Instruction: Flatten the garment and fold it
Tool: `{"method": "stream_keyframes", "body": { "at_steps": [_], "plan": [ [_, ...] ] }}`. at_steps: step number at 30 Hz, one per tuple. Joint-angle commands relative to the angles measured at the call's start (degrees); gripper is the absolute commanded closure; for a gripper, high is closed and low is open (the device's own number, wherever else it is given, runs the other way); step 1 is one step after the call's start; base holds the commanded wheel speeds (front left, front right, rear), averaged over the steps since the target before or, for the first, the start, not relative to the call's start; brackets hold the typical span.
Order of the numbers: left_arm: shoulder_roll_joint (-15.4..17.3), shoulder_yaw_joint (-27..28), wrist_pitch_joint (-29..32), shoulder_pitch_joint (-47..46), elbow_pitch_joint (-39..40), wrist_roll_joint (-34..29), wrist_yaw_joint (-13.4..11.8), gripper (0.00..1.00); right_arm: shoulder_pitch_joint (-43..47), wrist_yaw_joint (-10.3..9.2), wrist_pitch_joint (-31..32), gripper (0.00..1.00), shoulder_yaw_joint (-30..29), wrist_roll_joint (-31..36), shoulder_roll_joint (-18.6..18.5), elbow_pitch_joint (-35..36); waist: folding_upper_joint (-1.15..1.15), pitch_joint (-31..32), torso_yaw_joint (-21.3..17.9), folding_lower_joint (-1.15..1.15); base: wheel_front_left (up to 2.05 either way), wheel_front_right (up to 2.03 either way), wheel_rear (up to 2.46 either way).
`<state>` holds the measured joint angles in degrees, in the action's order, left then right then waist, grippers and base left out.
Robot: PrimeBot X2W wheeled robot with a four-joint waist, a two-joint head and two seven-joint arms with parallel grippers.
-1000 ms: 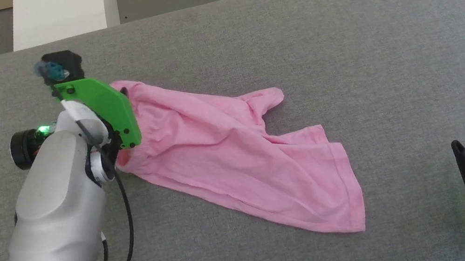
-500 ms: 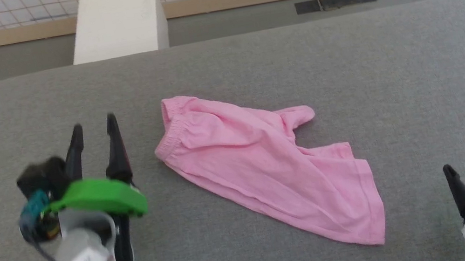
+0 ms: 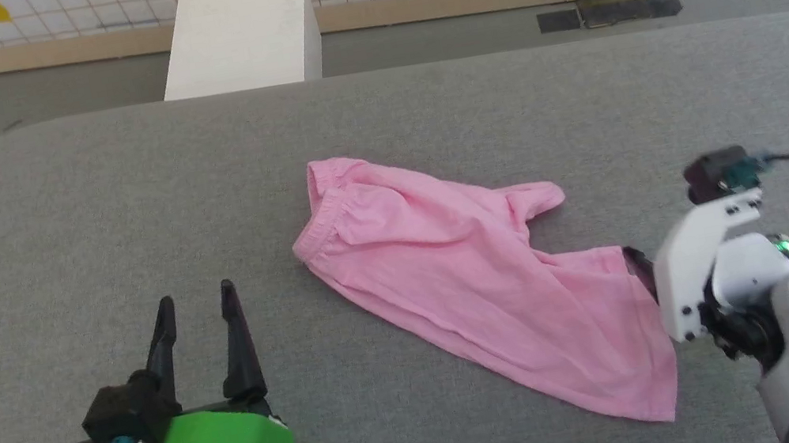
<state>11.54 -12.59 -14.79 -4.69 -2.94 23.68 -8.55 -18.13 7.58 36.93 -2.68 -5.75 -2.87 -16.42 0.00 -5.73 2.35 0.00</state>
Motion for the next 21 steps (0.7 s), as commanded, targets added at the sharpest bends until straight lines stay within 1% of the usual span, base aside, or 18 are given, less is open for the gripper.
{"method": "stream_keyframes", "body": {
  "at_steps": [1,4,9,10,11,13,15,18,21],
  "plan": [
    [0.77,-0.92,-0.20,-2.01,-0.18,-2.33,0.42,0.00,-5.36,-0.09,2.85,0.00,1.18,4.27,-0.07,-4.75,0.00,-3.06,2.31,0.00,0.00,0.00,0.00],
    [0.43,-1.43,-0.20,-3.81,-0.62,-3.49,0.71,0.00,-8.15,-0.09,4.80,0.00,2.40,6.70,-0.39,-9.09,0.00,-4.93,3.77,0.00,0.00,0.00,0.00],
    [-0.45,-1.52,-0.20,-5.54,-1.13,-4.68,1.12,0.00,-9.72,-0.09,7.26,0.00,5.27,6.80,-1.25,-13.59,0.00,-7.04,5.23,0.00,0.00,0.00,0.00],
    [-0.71,-1.48,-0.20,-5.74,-1.26,-4.84,1.22,0.00,-9.99,-0.09,7.83,0.57,5.78,6.46,-1.72,-14.13,0.00,-7.29,5.47,0.00,0.00,0.00,0.00],
    [-0.89,-1.45,-0.20,-5.85,-1.40,-4.96,1.32,0.00,-10.25,-0.09,8.17,1.00,6.07,6.08,-2.21,-14.35,0.00,-7.46,5.66,0.00,0.00,0.00,0.00],
    [-1.27,-1.37,-0.20,-6.11,-1.69,-5.19,1.60,0.00,-11.00,-0.09,9.34,1.00,6.86,5.45,-3.91,-14.63,0.00,-7.76,6.08,0.00,0.00,0.00,0.00],
    [-1.64,-1.21,-0.20,-6.36,-1.80,-5.38,1.87,0.00,-12.52,-0.09,10.05,1.00,6.15,4.73,-5.70,-14.44,0.00,-8.28,6.45,0.00,0.00,0.00,0.00],
    [-2.40,-1.23,-0.20,-7.05,-2.10,-5.51,2.52,0.00,-16.09,-0.09,10.03,1.00,3.50,5.11,-8.84,-14.25,0.00,-9.26,7.66,0.00,0.00,0.00,0.00],
    [-3.03,-1.27,-0.20,-8.10,-2.29,-5.63,3.29,0.00,-20.23,-0.09,9.08,1.00,0.67,6.23,-10.58,-13.90,0.00,-10.49,8.93,0.00,0.00,0.00,0.00]
  ]
}}
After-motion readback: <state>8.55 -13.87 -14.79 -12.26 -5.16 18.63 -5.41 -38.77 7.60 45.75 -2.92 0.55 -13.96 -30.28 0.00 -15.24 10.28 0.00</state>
